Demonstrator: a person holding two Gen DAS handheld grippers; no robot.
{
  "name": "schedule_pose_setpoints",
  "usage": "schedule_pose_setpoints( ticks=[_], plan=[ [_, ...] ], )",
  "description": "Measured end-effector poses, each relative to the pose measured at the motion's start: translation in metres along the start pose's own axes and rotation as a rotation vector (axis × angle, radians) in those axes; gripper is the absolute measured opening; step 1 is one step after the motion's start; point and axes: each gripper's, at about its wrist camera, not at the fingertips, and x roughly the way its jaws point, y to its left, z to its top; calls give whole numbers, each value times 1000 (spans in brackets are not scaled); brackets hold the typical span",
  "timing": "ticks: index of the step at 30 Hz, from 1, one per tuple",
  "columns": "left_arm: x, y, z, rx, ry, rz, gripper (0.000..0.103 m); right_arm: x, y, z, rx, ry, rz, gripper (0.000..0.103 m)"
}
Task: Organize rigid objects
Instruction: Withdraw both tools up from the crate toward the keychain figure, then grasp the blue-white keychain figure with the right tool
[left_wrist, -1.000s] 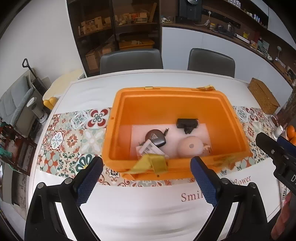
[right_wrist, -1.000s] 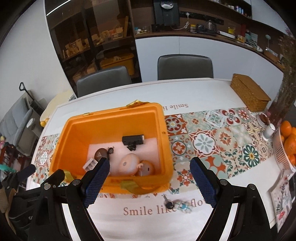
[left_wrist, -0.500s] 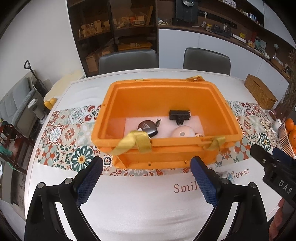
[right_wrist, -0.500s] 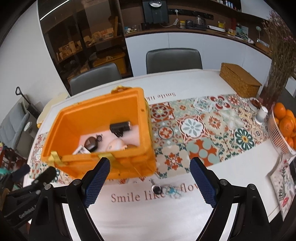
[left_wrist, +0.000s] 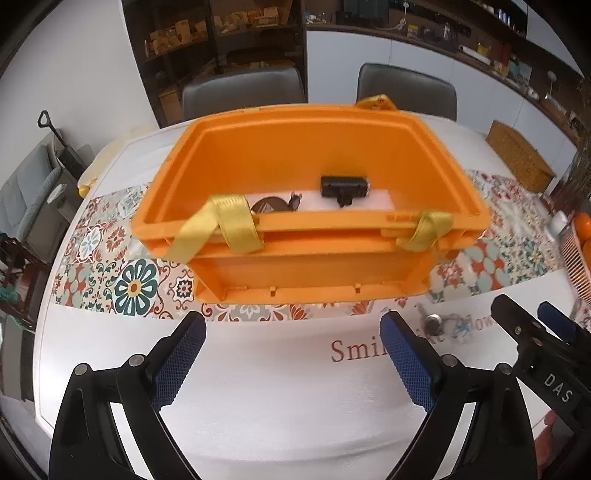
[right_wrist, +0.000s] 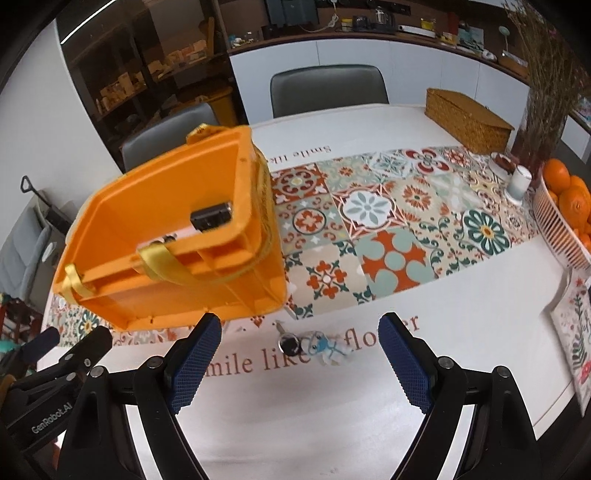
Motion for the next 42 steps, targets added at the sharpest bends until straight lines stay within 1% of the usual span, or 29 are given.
schedule_pose_setpoints(
  ticks=[7, 13, 22, 34, 42],
  plan=[
    [21, -10, -9, 14, 23, 19, 97, 24, -10, -15, 15, 53, -12, 85],
    [41, -21, -16, 34, 65, 23, 97, 41, -16, -25, 23, 87, -16, 82],
    [58, -31, -20, 47, 90, 35, 97, 64, -24, -30, 47, 107, -14, 79],
    [74, -30, -23, 40, 119, 50, 97, 87, -29, -31, 61, 126, -18, 76],
    [81, -28, -25, 37, 132, 62, 97, 98, -27, -31, 55, 134, -24, 71]
  ],
)
